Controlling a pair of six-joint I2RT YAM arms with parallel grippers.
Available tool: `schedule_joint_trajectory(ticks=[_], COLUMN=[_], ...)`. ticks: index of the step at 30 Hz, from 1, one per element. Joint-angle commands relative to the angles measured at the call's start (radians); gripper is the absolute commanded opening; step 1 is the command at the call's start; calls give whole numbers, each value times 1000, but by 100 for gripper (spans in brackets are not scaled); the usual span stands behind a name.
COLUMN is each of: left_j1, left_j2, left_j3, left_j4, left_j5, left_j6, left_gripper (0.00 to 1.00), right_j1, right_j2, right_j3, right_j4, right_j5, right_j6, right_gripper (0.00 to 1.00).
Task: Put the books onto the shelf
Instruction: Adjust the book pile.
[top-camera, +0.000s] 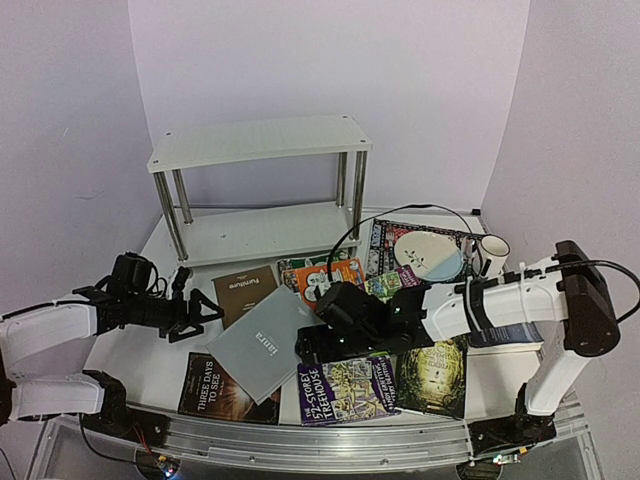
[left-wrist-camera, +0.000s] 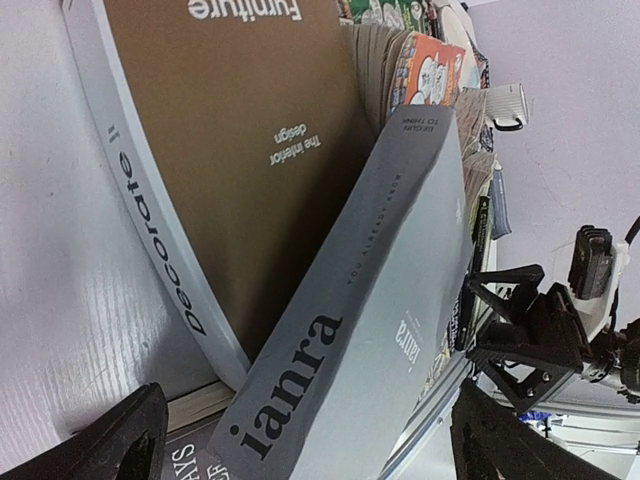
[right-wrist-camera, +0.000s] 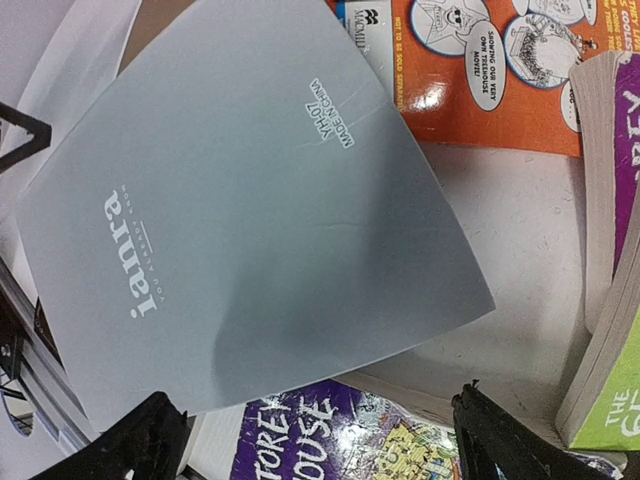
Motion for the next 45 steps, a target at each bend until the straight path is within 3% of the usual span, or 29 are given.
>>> schedule_joint_trajectory(ticks=[1, 13, 19, 24, 38, 45], left_j1=[-3, -3, -3, -3, -3, -3], left_j2=[-27, -82, -106, -127, -179, -114], left_j3=[-33, -78, -81, -85, -124, -122], left_j4=[54, 105, 161, 166, 131, 128], left_j5=[23, 12, -62, -110, -85, -26], left_j6=[-16, -66, -100, -99, -127, -136], left_gripper=[100, 100, 100, 100, 100, 100], right_j1=[2, -17, -45, -45, -28, -28], right_j2=[50, 202, 219, 162, 175, 205], right_j3=[41, 307, 411, 346, 273, 277], right_j4=[9, 9, -21, -45, -47, -24], right_j5=[27, 71, 67, 80, -48, -89], right_j6=[54, -89, -155, -133, -39, -31], right_gripper=[92, 88, 92, 98, 96, 80])
